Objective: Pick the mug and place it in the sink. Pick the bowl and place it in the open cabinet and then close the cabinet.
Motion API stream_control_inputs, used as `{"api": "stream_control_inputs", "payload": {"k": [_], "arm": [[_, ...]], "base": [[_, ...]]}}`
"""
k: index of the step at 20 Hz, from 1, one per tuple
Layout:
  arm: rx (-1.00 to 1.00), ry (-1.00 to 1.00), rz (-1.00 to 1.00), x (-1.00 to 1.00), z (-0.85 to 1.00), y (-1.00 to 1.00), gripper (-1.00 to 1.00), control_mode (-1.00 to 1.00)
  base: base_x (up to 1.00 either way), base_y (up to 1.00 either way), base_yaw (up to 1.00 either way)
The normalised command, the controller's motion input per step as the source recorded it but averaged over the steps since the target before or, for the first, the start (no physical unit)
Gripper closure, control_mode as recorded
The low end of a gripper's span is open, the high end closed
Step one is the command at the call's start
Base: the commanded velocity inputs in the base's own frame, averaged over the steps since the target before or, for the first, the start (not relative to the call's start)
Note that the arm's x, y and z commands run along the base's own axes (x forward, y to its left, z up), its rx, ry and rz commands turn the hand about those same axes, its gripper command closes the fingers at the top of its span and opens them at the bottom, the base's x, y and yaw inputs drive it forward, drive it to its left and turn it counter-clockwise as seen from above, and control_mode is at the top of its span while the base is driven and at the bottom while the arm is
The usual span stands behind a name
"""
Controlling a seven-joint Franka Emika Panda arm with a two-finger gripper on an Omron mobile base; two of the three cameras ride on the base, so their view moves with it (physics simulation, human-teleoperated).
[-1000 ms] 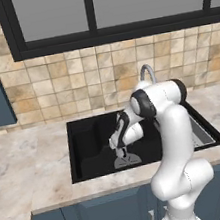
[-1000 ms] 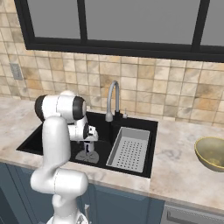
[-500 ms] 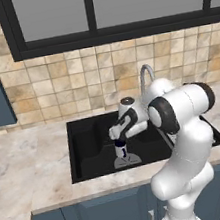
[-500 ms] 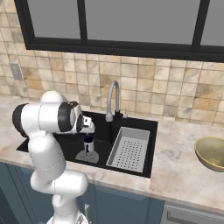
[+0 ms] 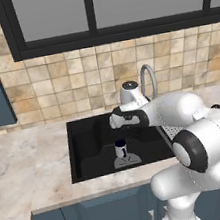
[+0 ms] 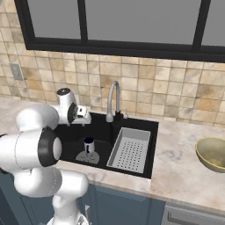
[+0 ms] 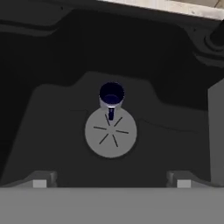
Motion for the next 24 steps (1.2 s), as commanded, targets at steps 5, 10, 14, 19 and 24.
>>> {"api": "stream_control_inputs", "payload": {"k": [5, 10, 14, 19, 24], "arm": [[0.0, -0.09, -0.04, -0.63, 0.28, -0.07, -1.0, -1.0], [0.0, -0.2, 0.0, -0.53, 0.39, 0.0, -1.0, -1.0], [0.0, -0.16, 0.0, -0.36, 0.43, -0.04, -1.0, -1.0], [0.0, -0.03, 0.0, -0.32, 0.46, -0.15, -1.0, -1.0], [0.0, 0.0, 0.0, -0.48, 0.5, -0.06, -1.0, -1.0]], "base": [[0.0, 0.0, 0.0], [0.0, 0.0, 0.0], [0.0, 0.0, 0.0], [0.0, 0.0, 0.0], [0.0, 0.0, 0.0]]}}
